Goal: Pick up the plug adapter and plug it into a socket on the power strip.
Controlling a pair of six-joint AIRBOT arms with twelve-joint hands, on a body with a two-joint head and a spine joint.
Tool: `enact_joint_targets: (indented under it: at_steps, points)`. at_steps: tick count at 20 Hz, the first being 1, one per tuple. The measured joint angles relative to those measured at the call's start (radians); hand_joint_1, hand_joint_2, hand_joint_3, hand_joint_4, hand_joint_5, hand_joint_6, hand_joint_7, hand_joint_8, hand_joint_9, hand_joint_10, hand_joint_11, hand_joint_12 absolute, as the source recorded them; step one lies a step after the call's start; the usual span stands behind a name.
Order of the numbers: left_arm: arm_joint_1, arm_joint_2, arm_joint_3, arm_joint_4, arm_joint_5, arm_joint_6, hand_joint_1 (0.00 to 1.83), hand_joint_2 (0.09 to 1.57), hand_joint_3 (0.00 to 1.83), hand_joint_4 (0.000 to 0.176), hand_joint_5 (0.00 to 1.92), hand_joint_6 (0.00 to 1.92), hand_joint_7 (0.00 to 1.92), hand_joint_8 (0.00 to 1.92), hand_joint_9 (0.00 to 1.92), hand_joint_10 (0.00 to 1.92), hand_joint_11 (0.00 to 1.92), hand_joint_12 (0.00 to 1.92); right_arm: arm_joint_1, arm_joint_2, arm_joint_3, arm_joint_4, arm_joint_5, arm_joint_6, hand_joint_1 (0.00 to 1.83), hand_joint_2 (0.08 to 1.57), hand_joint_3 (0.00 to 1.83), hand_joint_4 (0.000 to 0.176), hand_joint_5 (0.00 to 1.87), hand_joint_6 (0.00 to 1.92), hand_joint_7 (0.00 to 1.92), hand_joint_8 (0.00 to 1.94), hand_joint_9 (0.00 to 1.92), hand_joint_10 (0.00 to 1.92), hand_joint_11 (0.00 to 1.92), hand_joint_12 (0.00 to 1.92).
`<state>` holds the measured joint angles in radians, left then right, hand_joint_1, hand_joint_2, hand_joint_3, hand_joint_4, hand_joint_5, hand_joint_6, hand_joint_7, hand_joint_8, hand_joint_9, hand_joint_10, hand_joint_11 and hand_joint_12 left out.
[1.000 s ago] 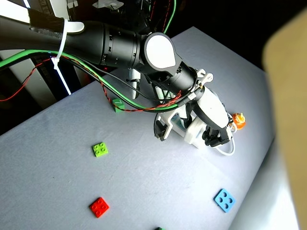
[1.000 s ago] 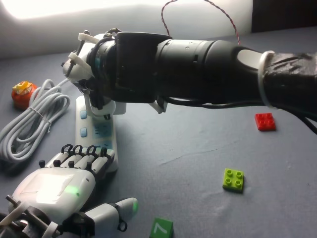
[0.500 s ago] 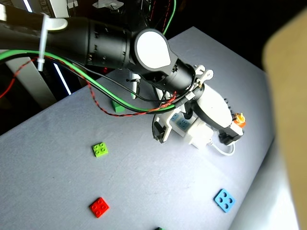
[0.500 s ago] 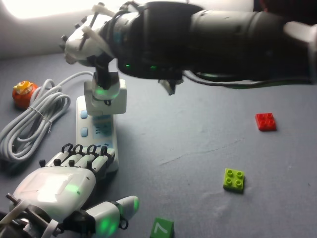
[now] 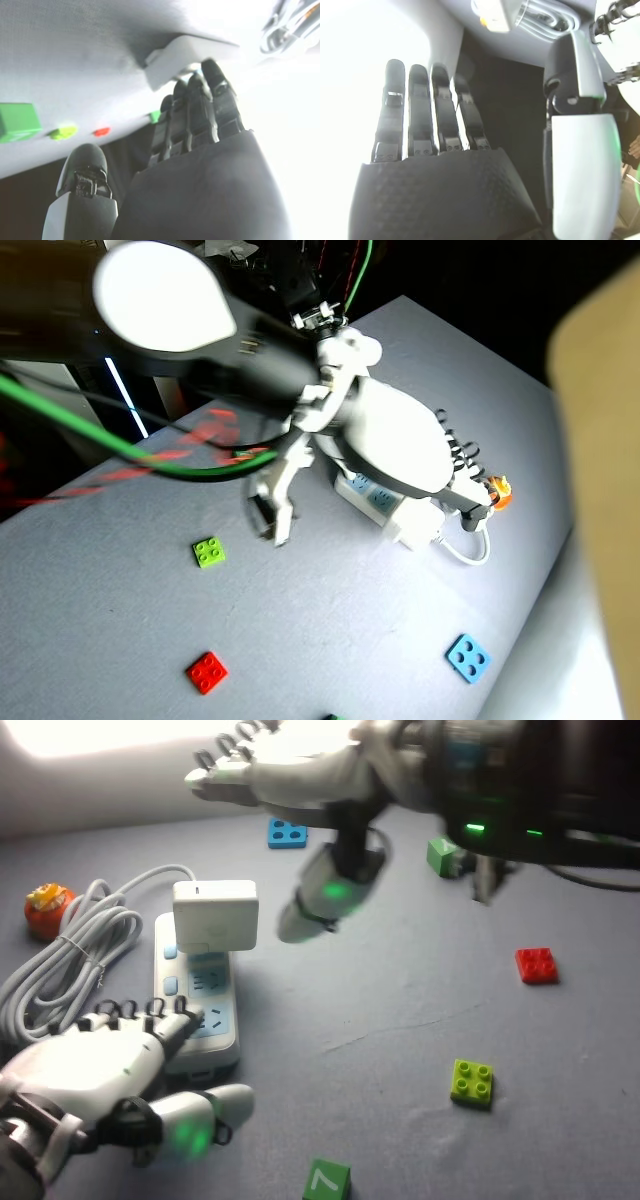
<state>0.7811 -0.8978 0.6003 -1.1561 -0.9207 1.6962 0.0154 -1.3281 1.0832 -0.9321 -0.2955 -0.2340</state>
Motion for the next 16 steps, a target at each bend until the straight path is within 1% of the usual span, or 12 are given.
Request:
enact_joint_targets:
  at_steps: [2,3,4,5,6,8,10,11,12,13,14,16]
  points:
    - [-0.022,0.026,0.0,0.002,0.022,-0.001,0.0,1.28,0.0,0.0,0.34,0.06,0.43,0.06,0.41,0.1,0.0,1.0,-0.001,0.07,-0.068,0.003,-0.002,0.015,0.69,0.81,0.0,0.0,0.29,0.05,0.4,0.06,0.41,0.09,0.0,1.03]
    - [-0.034,0.037,0.0,0.005,0.034,-0.001,0.17,1.26,0.02,0.0,0.19,0.81,0.25,0.81,0.11,1.14,0.0,1.28,-0.001,0.095,-0.092,0.004,0.0,0.026,0.69,0.8,0.0,0.0,0.35,0.08,0.48,0.1,0.48,0.14,0.0,1.16]
    - [-0.052,0.049,-0.001,0.006,0.05,-0.001,0.21,1.25,0.01,0.0,0.08,1.43,0.05,1.48,0.02,1.6,0.0,1.68,-0.001,0.128,-0.126,0.004,0.004,0.045,0.67,0.79,0.01,0.0,0.32,0.25,0.38,0.41,0.35,0.58,0.0,1.24]
    - [-0.069,0.061,-0.001,0.009,0.069,-0.001,0.24,1.25,0.0,0.0,0.03,1.82,0.01,1.83,0.0,1.86,0.0,1.87,-0.008,0.151,-0.147,0.005,0.008,0.053,0.66,0.78,0.0,0.0,0.06,0.95,0.13,1.15,0.16,1.24,0.0,1.52]
    - [-0.084,0.071,-0.001,0.008,0.085,-0.001,0.31,1.24,0.0,0.0,0.06,1.9,0.05,1.9,0.06,1.91,0.01,1.91,-0.012,0.167,-0.157,0.008,0.008,0.064,0.59,0.78,0.0,0.0,0.01,1.49,0.03,1.68,0.03,1.79,0.0,1.84]
    - [-0.131,0.093,-0.001,0.008,0.122,0.011,0.26,1.25,0.0,0.0,0.09,1.92,0.02,1.92,0.01,1.92,0.02,1.92,-0.027,0.204,-0.166,0.011,0.034,0.088,0.6,0.78,0.0,0.0,0.0,1.9,0.0,1.93,0.08,1.92,0.06,1.92]
    - [-0.172,0.109,-0.001,0.012,0.152,0.021,0.14,1.28,0.01,0.0,0.51,1.92,0.51,1.92,0.4,1.92,0.35,1.92,-0.028,0.24,-0.173,0.003,0.075,0.09,0.51,0.77,0.0,0.0,0.0,1.92,0.0,1.94,0.12,1.92,0.24,1.92]
    - [-0.189,0.116,-0.001,0.012,0.17,0.024,0.05,1.3,0.0,0.0,1.06,1.92,1.08,1.92,0.87,1.92,0.6,1.92,-0.029,0.252,-0.174,0.002,0.092,0.091,0.44,0.8,0.0,0.0,0.24,1.92,0.3,1.94,0.38,1.92,0.45,1.92]
    - [-0.209,0.125,-0.001,0.012,0.191,0.031,0.14,1.26,0.0,0.0,1.42,1.92,1.45,1.92,1.29,1.92,0.98,1.92,-0.034,0.267,-0.181,-0.003,0.11,0.088,0.33,0.87,0.01,0.0,0.7,1.92,0.86,1.94,0.9,1.92,0.94,1.92]
    - [-0.235,0.14,-0.001,0.011,0.216,0.036,0.15,1.25,0.0,0.06,1.49,1.92,1.54,1.92,1.43,1.92,1.14,1.92,-0.046,0.284,-0.188,-0.003,0.138,0.086,0.26,0.93,0.02,0.0,1.03,1.92,1.22,1.94,1.26,1.92,1.28,1.92]
    - [-0.258,0.153,-0.002,0.011,0.237,0.045,0.22,1.25,0.0,0.151,1.47,1.92,1.5,1.92,1.46,1.92,1.27,1.92,-0.053,0.292,-0.192,-0.003,0.151,0.085,0.21,1.01,0.03,0.0,1.34,1.92,1.47,1.94,1.5,1.92,1.52,1.92]
    - [-0.307,0.177,-0.005,0.012,0.266,0.072,0.49,1.41,0.02,0.175,1.53,1.92,1.57,1.92,1.57,1.92,1.56,1.92,-0.069,0.301,-0.193,-0.003,0.164,0.079,0.24,1.36,0.02,0.0,1.52,1.92,1.63,1.94,1.65,1.92,1.71,1.92]
